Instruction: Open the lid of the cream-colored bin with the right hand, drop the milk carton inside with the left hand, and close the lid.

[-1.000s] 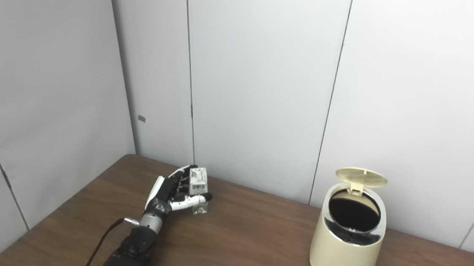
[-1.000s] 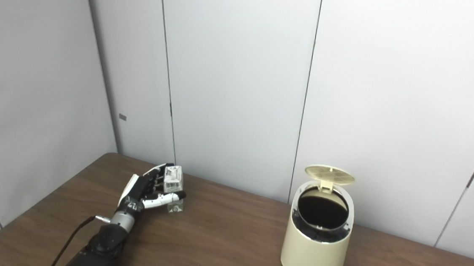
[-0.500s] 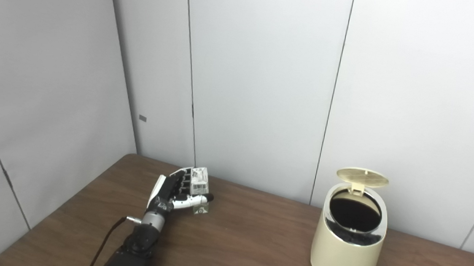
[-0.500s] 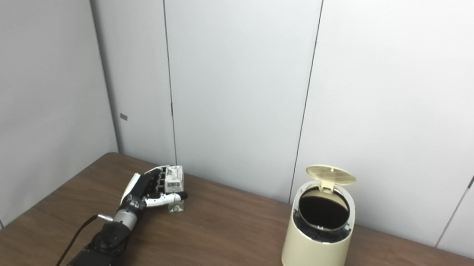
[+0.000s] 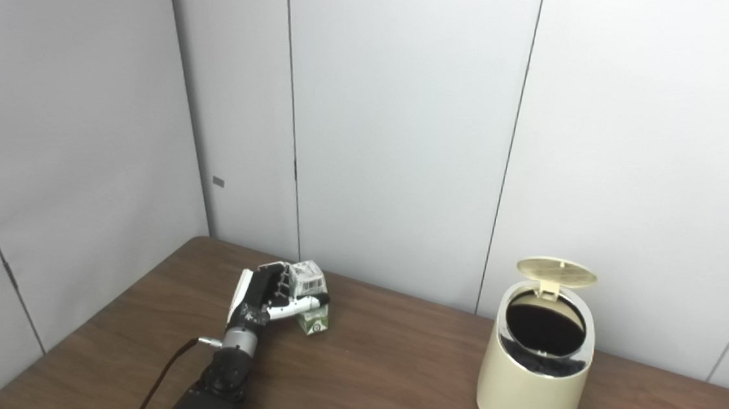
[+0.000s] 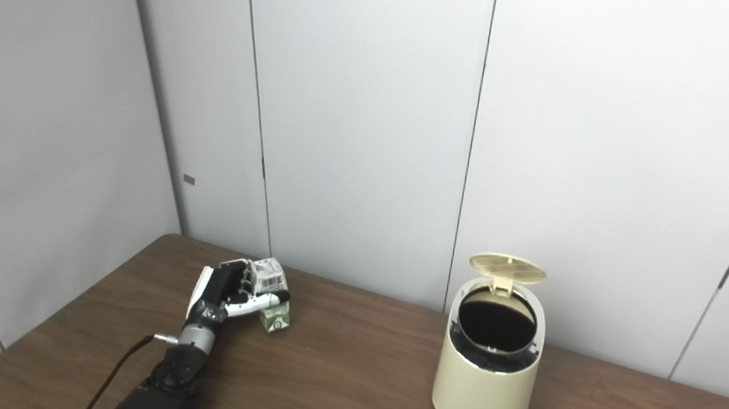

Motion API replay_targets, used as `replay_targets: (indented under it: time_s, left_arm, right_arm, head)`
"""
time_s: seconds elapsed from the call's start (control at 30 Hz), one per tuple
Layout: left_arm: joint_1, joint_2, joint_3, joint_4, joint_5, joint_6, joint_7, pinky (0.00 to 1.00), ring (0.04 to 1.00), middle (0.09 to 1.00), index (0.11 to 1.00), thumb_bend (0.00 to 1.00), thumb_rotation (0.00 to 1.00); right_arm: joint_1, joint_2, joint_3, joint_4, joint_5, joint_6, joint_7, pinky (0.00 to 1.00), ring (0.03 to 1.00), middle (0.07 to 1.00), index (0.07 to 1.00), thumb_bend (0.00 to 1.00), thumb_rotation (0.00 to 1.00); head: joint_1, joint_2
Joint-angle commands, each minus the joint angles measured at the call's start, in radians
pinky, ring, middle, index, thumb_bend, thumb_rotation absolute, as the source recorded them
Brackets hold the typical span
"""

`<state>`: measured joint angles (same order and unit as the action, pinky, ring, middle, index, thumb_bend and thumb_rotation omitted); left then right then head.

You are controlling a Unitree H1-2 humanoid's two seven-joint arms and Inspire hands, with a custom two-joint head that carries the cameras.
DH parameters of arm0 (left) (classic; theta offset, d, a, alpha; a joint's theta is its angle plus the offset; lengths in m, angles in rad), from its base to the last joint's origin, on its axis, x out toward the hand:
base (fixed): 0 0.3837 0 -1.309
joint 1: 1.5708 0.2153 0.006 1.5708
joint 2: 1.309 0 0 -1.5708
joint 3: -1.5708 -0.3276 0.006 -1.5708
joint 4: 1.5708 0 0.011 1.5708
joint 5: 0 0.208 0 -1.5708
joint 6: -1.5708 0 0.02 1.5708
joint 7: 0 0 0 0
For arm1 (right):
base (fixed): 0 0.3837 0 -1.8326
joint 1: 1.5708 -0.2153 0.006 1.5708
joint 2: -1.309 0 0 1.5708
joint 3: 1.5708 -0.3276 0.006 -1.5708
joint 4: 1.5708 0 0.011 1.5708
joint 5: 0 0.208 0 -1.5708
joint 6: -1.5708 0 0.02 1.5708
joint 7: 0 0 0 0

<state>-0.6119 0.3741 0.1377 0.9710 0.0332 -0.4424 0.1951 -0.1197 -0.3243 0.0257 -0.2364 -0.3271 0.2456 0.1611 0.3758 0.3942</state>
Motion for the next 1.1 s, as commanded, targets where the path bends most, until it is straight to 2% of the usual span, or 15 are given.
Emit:
replay_targets:
  time_s: [0.0,0.2,0.3,0.53,0.67,0.7,0.77,0.8,0.97,1.07]
  left_arm:
    - [-0.040,0.014,0.000,-0.070,0.005,-0.027,0.028,0.38,0.427,0.472,0.489,0.52,0.00]
    - [-0.001,-0.001,0.001,-0.163,-0.003,-0.027,0.011,0.35,0.408,0.466,0.495,0.52,0.00]
    - [0.020,-0.013,-0.006,-0.227,0.019,-0.027,0.033,0.34,0.400,0.459,0.501,0.52,0.00]
    - [0.056,-0.045,-0.014,-0.372,0.027,-0.027,0.026,0.35,0.408,0.460,0.503,0.52,0.00]
    - [0.069,-0.079,-0.016,-0.483,0.058,-0.025,0.034,0.35,0.407,0.457,0.503,0.52,0.00]
    - [0.072,-0.087,-0.017,-0.511,0.062,-0.023,0.031,0.36,0.416,0.460,0.502,0.52,0.00]
    - [0.079,-0.106,-0.022,-0.572,0.083,-0.008,0.032,0.38,0.436,0.469,0.498,0.52,0.00]
    - [0.083,-0.117,-0.024,-0.605,0.100,0.004,0.036,0.40,0.457,0.478,0.494,0.52,0.00]
    - [0.103,-0.177,-0.036,-0.757,0.179,0.084,0.053,0.32,0.410,0.470,0.497,0.52,0.00]
    - [0.108,-0.210,-0.039,-0.821,0.200,0.122,0.051,0.28,0.378,0.458,0.502,0.52,0.00]
  right_arm:
    - [-0.033,-0.003,-0.008,-0.020,0.002,-0.023,-0.017,0.35,0.704,0.849,0.873,0.89,0.36]
    - [-0.045,0.005,-0.004,0.003,0.002,-0.046,-0.024,0.40,0.729,0.859,0.878,0.85,0.31]
    - [-0.052,0.006,0.002,0.012,-0.002,-0.058,-0.028,0.42,0.753,0.863,0.882,0.84,0.32]
    - [-0.059,0.022,0.014,-0.001,-0.015,-0.036,-0.028,0.47,0.769,0.870,0.893,0.83,0.31]
    - [-0.065,0.039,0.018,-0.010,-0.027,-0.024,-0.032,0.52,0.780,0.873,0.898,0.80,0.24]
    - [-0.066,0.046,0.016,-0.014,-0.020,-0.016,-0.030,0.55,0.793,0.890,0.905,0.77,0.18]
    - [-0.070,0.058,0.011,-0.024,-0.008,0.007,-0.023,0.62,0.827,0.923,0.922,0.73,0.05]
    - [-0.072,0.063,0.011,-0.029,-0.005,0.020,-0.020,0.68,0.856,0.943,0.936,0.72,0.01]
    - [-0.083,0.077,0.016,-0.046,-0.002,0.053,-0.015,0.75,0.884,0.958,0.953,0.70,0.00]
    - [-0.089,0.085,0.020,-0.051,-0.003,0.062,-0.018,0.75,0.881,0.952,0.953,0.71,0.00]
  head:
    - [0.001,0.001]
    - [0.000,-0.001]
    - [-0.002,-0.002]
    - [-0.029,-0.002]
    - [-0.056,-0.001]
    - [-0.063,0.000]
    - [-0.074,0.002]
    - [-0.085,0.003]
    - [-0.117,0.007]
    - [-0.145,0.009]
